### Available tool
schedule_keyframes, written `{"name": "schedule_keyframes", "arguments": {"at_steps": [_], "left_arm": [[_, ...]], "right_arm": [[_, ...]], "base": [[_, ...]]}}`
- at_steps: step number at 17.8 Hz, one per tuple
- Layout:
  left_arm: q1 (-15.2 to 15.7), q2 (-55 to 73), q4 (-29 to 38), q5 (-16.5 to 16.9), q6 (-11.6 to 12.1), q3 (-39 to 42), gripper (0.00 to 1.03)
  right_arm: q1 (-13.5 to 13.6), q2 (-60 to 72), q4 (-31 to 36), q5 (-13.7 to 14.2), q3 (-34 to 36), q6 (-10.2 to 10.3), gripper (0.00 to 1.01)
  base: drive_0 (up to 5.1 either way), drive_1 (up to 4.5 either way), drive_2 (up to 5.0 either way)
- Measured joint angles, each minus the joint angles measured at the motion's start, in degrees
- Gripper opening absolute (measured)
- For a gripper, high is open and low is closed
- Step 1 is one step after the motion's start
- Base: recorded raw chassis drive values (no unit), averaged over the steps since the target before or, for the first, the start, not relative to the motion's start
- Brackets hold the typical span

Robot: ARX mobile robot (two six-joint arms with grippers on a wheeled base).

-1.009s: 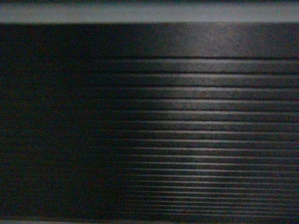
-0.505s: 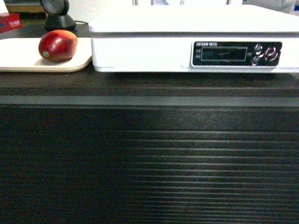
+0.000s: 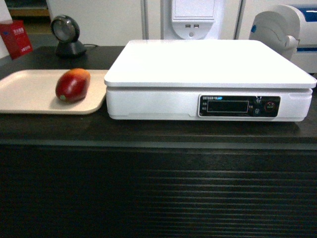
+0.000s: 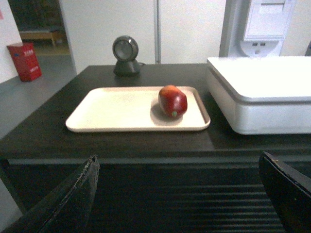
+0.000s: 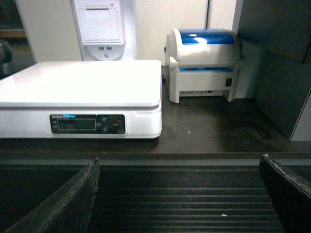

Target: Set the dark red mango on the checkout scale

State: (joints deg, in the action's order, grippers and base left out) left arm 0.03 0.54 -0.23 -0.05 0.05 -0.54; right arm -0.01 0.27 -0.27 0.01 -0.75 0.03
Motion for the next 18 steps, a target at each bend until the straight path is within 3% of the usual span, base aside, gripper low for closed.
{"name": "schedule_keyframes", "arguments": {"at_steps": [18], "left_arm": [[0.00, 0.00, 0.07, 0.02, -0.02, 0.00, 0.98]], "right_arm": [[0.00, 0.00, 0.07, 0.00, 0.00, -0.07, 0.98]], "base": [[0.0, 0.00, 0.0]]}}
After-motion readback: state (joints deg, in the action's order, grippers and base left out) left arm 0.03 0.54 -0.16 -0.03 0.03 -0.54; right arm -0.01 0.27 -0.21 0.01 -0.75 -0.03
